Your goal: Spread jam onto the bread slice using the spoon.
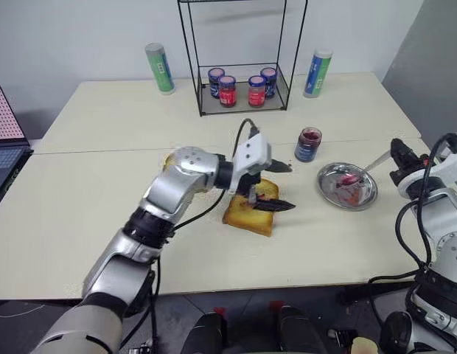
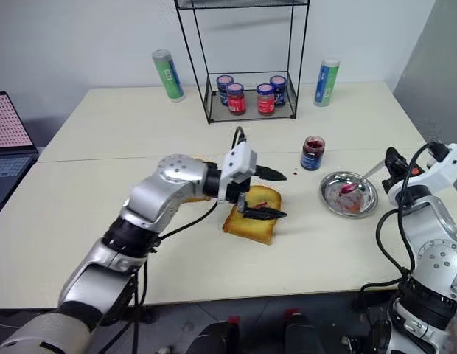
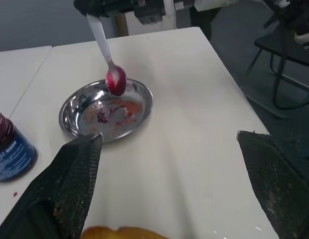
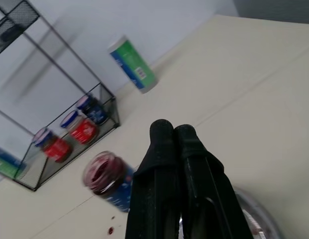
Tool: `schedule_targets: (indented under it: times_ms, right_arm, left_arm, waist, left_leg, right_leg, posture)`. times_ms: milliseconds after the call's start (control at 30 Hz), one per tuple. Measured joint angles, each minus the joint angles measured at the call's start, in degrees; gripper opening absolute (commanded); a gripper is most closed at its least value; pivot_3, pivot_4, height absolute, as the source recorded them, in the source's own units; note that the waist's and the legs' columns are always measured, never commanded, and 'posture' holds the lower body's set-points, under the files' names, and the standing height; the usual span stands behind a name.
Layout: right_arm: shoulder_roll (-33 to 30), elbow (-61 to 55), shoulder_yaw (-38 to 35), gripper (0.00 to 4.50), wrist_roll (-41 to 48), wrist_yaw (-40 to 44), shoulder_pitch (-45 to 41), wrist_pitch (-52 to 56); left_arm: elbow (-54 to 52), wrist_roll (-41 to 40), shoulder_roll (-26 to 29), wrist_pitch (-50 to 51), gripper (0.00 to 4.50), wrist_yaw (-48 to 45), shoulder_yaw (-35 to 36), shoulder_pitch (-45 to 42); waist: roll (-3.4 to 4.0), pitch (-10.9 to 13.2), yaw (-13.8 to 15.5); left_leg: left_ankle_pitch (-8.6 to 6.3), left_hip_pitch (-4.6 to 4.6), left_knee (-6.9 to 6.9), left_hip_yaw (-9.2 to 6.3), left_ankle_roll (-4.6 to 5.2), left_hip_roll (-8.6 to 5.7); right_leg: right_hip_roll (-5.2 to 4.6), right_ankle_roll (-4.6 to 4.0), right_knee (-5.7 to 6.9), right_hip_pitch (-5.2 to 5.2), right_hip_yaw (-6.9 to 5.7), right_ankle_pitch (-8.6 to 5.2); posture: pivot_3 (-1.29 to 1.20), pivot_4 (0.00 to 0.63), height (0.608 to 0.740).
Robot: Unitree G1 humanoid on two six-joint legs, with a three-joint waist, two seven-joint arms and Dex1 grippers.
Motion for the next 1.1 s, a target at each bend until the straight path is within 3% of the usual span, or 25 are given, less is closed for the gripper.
schedule_targets:
  times_ms: [333, 933, 1000, 1100]
  right_arm:
    - [-0.8, 20.7, 4.0, 0.0, -10.6, 9.9, -1.3, -14.9]
    - [-6.9, 22.1, 10.4, 4.1, -21.7, 16.7, 1.9, -19.7]
    - [-9.1, 21.0, 12.8, 4.45, -25.8, 16.8, 2.9, -21.7]
    - [-13.1, 17.9, 14.1, 4.45, -32.0, 16.2, 4.0, -24.6]
  left_arm:
    - [5.5, 2.7, -3.1, -4.0, 4.5, -0.2, 0.0, -0.7]
    - [-0.9, 2.7, -2.1, 0.0, 4.5, 1.1, 2.3, 2.7]
    - [-1.6, 2.6, -1.5, 0.0, 4.5, 1.0, 2.3, 3.1]
    - [-2.1, 2.5, 1.9, 0.6, 4.5, 1.1, 4.3, 4.7]
  waist:
    - [0.01, 0.0, -0.2]
    - [0.01, 0.0, -0.1]
    - [0.01, 0.0, -0.1]
    - [0.01, 0.0, -0.2]
  left_leg:
    - [0.01, 0.02, 0.03, -0.14, -0.01, 0.01]
    - [0.01, 0.02, 0.09, -0.17, -0.01, 0.0]
    - [0.01, 0.02, 0.1, -0.17, -0.02, -0.01]
    - [0.01, 0.03, 0.1, -0.16, -0.02, 0.01]
  right_leg:
    - [-0.01, 0.0, 0.04, -0.02, 0.05, 0.0]
    - [-0.01, 0.0, 0.05, -0.01, 0.05, 0.0]
    - [-0.02, 0.0, 0.05, -0.02, 0.06, 0.0]
    - [-0.01, 0.0, 0.08, -0.04, 0.06, 0.0]
  posture:
    - [0.0, 0.15, 0.74]
    - [0.0, 0.15, 0.74]
    - [0.0, 0.15, 0.74]
    - [0.0, 0.15, 0.74]
